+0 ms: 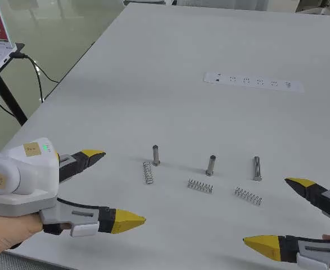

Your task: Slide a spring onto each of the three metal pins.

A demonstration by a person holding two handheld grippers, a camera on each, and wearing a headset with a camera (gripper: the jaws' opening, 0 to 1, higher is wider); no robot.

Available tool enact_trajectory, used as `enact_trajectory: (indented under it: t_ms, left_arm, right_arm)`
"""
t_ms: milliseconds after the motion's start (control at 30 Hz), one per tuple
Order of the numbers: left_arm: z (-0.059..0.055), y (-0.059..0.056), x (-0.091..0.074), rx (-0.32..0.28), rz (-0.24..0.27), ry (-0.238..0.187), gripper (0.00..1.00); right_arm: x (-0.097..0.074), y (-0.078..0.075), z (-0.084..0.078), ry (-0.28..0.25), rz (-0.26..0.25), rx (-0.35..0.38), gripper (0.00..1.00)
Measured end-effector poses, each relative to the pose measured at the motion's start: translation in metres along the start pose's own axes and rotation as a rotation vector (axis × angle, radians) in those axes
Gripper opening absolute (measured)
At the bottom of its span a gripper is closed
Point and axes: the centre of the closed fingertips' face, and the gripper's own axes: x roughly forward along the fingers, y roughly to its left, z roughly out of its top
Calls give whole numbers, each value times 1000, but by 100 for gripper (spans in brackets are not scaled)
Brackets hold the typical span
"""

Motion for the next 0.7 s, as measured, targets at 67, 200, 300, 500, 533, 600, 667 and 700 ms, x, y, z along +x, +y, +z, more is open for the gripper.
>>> enact_trajectory:
  t_ms: [67, 200, 300, 500, 533, 600, 667, 700]
  left_arm:
    - [1, 0, 0, 0, -1, -3, 97]
    - [0, -2, 2, 0, -5, 0, 97]
    - [-1, -4, 2, 1, -10, 5, 97]
    - [-2, -3, 1, 1, -8, 5, 97]
    - [-2, -3, 1, 1, -5, 3, 97]
    - [-1, -2, 0, 1, -3, 1, 97]
    - [-1, -2, 0, -2, -2, -2, 97]
    - [-1, -2, 0, -1, -2, -2, 97]
  right_arm:
    - [0, 0, 0, -1, 1, 0, 97]
    - [0, 0, 0, 0, -1, 2, 96]
    - [0, 0, -1, 1, -2, 5, 96]
    - [1, 1, -2, 1, 0, 8, 96]
    - [1, 1, -2, 0, 0, 7, 96]
    - [1, 1, -2, 1, 1, 7, 96]
    - [1, 2, -2, 2, 1, 8, 96]
    - [1, 2, -2, 1, 1, 8, 95]
